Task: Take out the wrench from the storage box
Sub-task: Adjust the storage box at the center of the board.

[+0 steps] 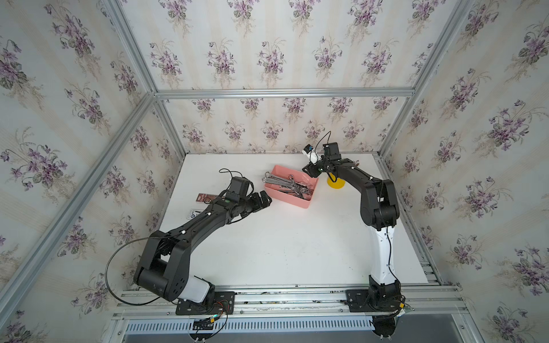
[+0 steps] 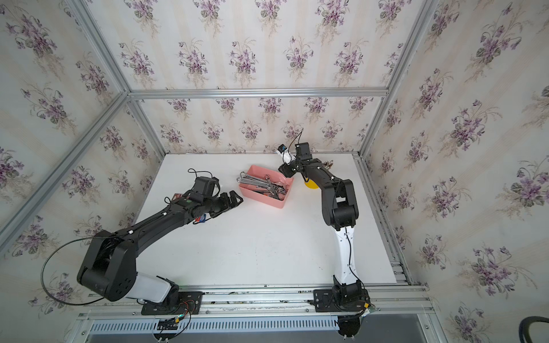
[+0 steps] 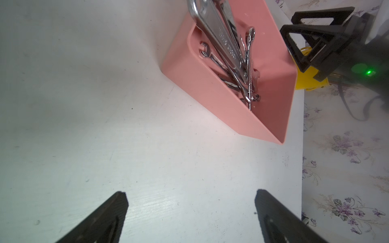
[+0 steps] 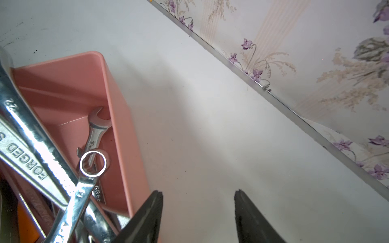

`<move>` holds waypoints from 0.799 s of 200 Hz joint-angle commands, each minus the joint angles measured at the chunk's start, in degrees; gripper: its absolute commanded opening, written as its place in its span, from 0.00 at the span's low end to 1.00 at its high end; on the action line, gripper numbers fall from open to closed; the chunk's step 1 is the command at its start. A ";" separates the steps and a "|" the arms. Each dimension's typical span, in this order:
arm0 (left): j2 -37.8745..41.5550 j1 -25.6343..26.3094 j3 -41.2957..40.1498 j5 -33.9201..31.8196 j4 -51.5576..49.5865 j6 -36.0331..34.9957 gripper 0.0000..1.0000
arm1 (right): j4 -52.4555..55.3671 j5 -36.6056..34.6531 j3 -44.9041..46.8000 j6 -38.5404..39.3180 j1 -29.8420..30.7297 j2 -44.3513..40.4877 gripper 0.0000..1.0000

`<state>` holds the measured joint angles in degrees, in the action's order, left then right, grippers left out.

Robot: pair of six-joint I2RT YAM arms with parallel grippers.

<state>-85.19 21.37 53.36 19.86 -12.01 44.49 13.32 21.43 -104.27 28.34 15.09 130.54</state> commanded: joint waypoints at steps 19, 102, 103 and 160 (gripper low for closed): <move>-0.90 0.33 1.20 0.15 -1.70 -0.41 0.99 | 6.24 4.78 -0.45 1.19 0.37 -0.49 0.57; -1.71 0.71 1.72 0.08 -2.98 -1.03 0.99 | 13.92 6.43 -0.67 2.96 0.81 -4.82 0.59; -1.73 0.75 1.73 0.09 -3.00 -1.05 0.99 | 14.05 6.30 -0.67 3.09 0.81 -4.75 0.59; -1.61 0.85 1.85 0.26 -4.49 -1.86 0.99 | 13.74 -0.41 -2.58 4.40 1.08 -1.82 0.58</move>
<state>-86.98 22.15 55.07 19.90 -15.38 43.53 26.22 23.55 -105.47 31.73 16.12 127.28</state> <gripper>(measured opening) 0.990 0.582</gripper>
